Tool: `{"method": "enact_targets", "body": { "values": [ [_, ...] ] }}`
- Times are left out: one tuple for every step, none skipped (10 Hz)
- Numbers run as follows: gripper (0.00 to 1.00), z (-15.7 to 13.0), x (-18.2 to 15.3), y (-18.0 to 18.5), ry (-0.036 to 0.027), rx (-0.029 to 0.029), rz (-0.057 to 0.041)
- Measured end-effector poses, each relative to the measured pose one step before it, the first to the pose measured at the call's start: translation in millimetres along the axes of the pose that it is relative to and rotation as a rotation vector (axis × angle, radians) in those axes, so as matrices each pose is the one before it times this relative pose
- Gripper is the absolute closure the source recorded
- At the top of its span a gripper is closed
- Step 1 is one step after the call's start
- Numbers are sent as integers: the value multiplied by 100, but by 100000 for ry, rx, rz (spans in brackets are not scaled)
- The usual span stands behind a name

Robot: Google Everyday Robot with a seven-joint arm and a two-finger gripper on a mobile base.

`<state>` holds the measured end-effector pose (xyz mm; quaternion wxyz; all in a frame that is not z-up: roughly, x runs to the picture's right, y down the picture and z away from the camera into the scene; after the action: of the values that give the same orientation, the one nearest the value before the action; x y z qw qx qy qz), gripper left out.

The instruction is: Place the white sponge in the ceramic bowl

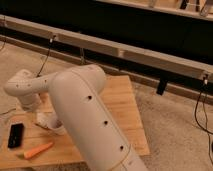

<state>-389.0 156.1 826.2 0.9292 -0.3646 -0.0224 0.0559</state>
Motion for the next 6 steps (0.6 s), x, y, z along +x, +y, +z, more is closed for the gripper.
{"method": "enact_targets", "body": {
  "values": [
    [35, 664, 65, -88, 842, -800, 392],
    [35, 425, 223, -402, 792, -25, 857],
    [35, 248, 251, -485, 695, 312, 949],
    [35, 131, 54, -326, 412, 537, 567],
    [35, 134, -176, -83, 423, 676, -216],
    [35, 140, -370, 102, 331, 643, -623]
  ]
}}
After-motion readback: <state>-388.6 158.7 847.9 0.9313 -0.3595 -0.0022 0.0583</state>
